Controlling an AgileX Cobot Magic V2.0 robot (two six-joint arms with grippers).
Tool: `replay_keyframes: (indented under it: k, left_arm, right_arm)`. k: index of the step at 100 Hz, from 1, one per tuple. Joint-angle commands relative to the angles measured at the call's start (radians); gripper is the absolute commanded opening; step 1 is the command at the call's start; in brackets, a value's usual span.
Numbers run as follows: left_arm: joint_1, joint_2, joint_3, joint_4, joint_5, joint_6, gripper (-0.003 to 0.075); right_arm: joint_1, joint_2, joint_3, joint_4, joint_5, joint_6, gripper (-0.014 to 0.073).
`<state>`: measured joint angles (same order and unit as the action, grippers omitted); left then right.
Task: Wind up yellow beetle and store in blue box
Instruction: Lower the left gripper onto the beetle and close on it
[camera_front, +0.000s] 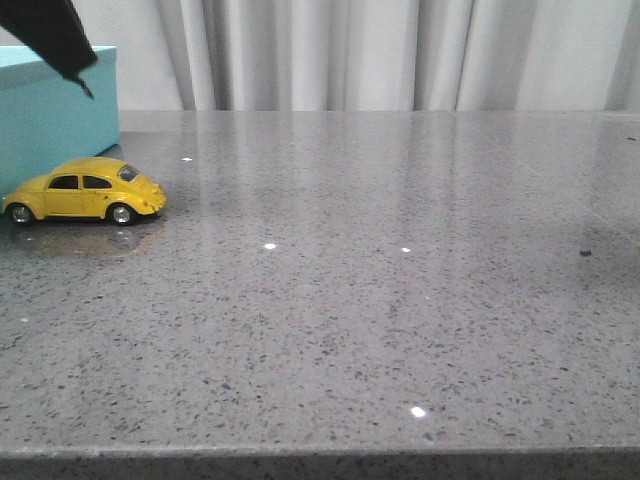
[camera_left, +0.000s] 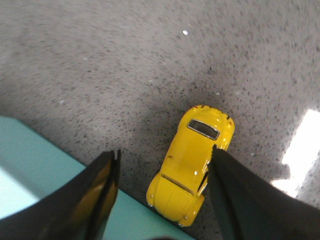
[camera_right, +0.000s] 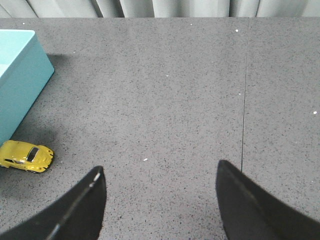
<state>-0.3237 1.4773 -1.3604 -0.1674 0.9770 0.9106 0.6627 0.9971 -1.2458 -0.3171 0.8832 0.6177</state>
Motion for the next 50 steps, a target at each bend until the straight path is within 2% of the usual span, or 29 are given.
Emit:
replay_keyframes:
  k: [1,38,50]
  left_arm:
    - [-0.007,0.014,-0.047,-0.015,0.002,0.091,0.0388]
    - [-0.007,0.114,-0.047,-0.013,0.019,0.238,0.0388]
    - [-0.007,0.143,-0.047,-0.011,0.021,0.239,0.0388]
  right_arm:
    - [0.0,-0.018,-0.024,-0.027,-0.072,-0.009,0.0475]
    - [0.0,-0.018,-0.024,-0.027,-0.071,-0.01,0.0475]
    - [0.0,-0.018,-0.024,-0.027,-0.071,-0.012,0.0475]
